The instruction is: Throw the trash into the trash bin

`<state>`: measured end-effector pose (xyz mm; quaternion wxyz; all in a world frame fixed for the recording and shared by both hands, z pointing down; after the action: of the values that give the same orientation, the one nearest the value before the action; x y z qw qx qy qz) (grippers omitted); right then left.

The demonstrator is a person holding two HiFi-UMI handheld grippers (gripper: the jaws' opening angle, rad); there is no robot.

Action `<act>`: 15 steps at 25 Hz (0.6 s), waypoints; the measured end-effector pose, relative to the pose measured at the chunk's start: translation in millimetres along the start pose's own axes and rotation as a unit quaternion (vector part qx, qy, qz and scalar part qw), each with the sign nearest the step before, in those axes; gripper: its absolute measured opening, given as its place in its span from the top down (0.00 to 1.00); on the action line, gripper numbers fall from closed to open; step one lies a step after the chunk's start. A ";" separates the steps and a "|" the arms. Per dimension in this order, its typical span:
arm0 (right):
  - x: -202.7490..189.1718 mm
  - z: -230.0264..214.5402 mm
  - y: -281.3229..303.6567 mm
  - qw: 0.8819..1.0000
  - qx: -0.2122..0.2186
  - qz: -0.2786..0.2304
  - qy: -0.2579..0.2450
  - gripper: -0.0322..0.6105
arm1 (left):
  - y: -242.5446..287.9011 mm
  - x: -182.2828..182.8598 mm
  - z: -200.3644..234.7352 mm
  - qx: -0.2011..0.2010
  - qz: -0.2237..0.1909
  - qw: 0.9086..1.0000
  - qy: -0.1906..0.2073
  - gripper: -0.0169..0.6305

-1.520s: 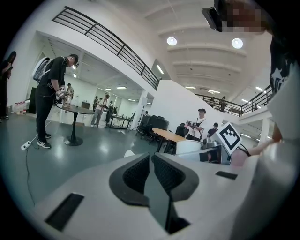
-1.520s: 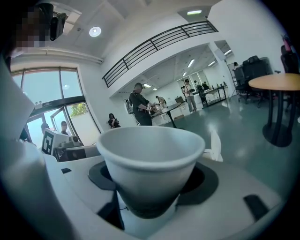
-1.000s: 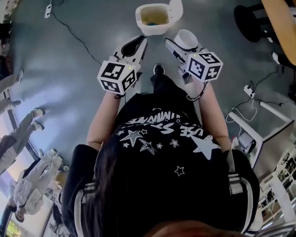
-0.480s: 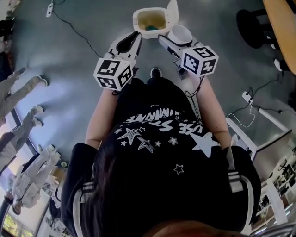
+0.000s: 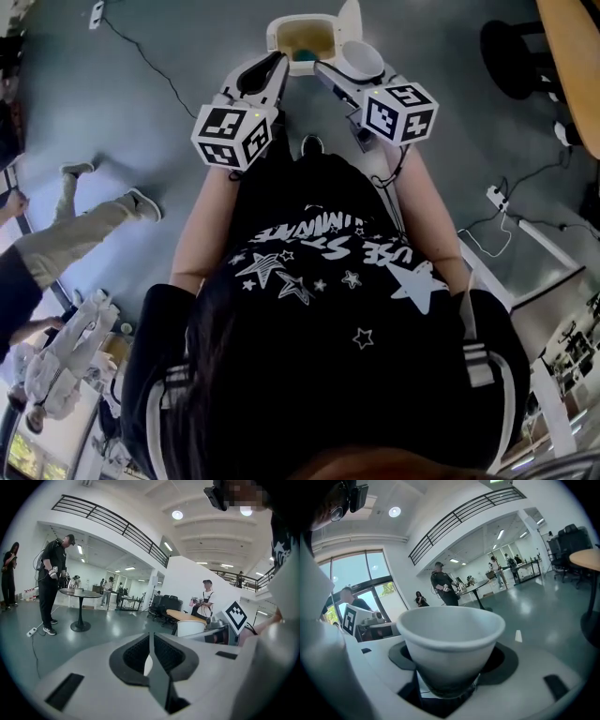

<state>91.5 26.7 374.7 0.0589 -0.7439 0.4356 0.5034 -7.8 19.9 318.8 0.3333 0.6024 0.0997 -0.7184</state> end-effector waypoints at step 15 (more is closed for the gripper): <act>28.5 -33.7 67.3 0.998 -0.054 0.011 0.020 0.44 | 66.9 11.3 79.4 -0.040 0.025 0.999 -0.020 0.91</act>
<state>70.6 -49.1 392.0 0.0042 -0.7511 0.4165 0.5121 -31.7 -78.1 345.8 0.3772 0.5768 0.1064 -0.7167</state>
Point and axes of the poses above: the fingertips, and each gripper's own axes: y forward along the fingers, z to its left, x out of its top, the point moved 1 cm from there along -y, backward along the fingers, and after that the axes turned 5 degrees about x, right-handed, at the moved point
